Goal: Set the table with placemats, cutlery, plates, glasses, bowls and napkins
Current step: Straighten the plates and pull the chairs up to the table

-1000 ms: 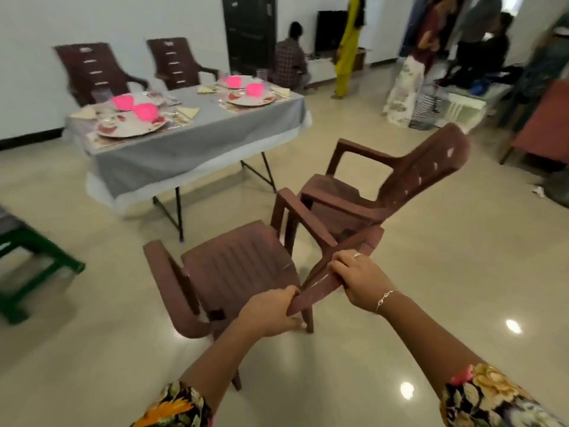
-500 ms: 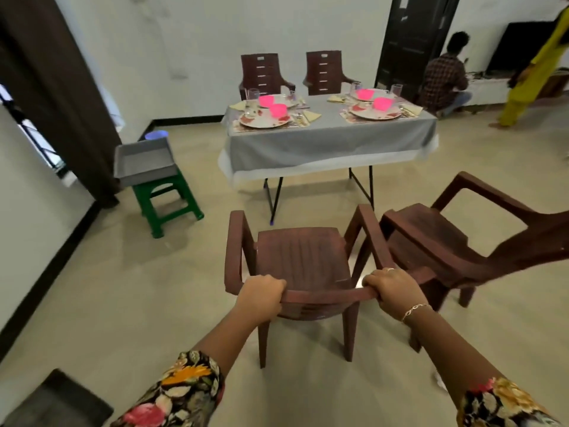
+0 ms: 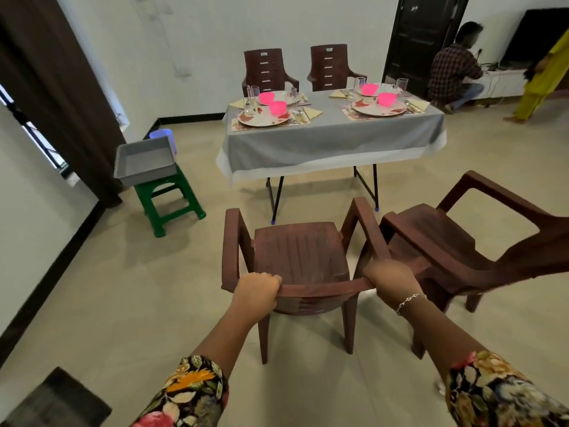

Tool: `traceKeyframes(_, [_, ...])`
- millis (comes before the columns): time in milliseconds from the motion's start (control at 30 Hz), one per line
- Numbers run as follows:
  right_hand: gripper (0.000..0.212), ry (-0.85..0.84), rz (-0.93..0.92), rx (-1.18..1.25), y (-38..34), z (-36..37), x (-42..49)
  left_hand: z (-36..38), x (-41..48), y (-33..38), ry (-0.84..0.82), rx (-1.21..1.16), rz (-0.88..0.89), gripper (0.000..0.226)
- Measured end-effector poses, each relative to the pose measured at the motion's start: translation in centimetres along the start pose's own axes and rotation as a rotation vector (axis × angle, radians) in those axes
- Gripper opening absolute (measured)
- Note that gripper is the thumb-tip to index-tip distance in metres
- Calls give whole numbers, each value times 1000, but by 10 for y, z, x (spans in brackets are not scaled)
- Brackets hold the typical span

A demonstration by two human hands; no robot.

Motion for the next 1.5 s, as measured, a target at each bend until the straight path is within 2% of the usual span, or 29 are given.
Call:
traceKeyframes(67, [9,55,-20,-45,1,-4,15,-2,10,-8,5,-6,-15,22])
traceKeyframes(133, [30,103,-41,-90,3,-4,30,-5,23,-16,9,-13,-29,22])
traceKeyframes(167, [35,105,-15,-84,7,0,38,-6,30,-20,11,-13,-33,22])
traceKeyframes(333, [38,160,-35,-59,26,10,89,-10,77,-38,18,-15,-37,20])
traceKeyframes(500, [44,144,-39,24,45,21,150,-15,131,-61,13,-20,-29,21])
traceKeyframes(867, [42,313,-25,16,70,28,265,-29,231,-119,20,-34,-18,23])
traceKeyframes(1100, [43,306,-26,4,84,35,318,-37,279,-140,24,-17,-9,26])
traceKeyframes(1300, [38,290,-33,-1,94,39,355,-41,311,-154,42,-22,-17,26])
traceKeyframes(1467, [10,407,-74,0,96,32,379,-44,332,-170,80,-46,-21,25])
traceKeyframes(1500, [16,412,-74,13,97,32,383,-45,336,-172,85,-48,-20,25])
Point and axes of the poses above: each hand's wrist, its own x-axis towards the middle knuckle, its own z-axis out of the palm, y = z × x, the point moved 6 cm from there along x, towards the middle knuckle, and after that the axes turned 13 degrees about -x, right-handed, at the moved point
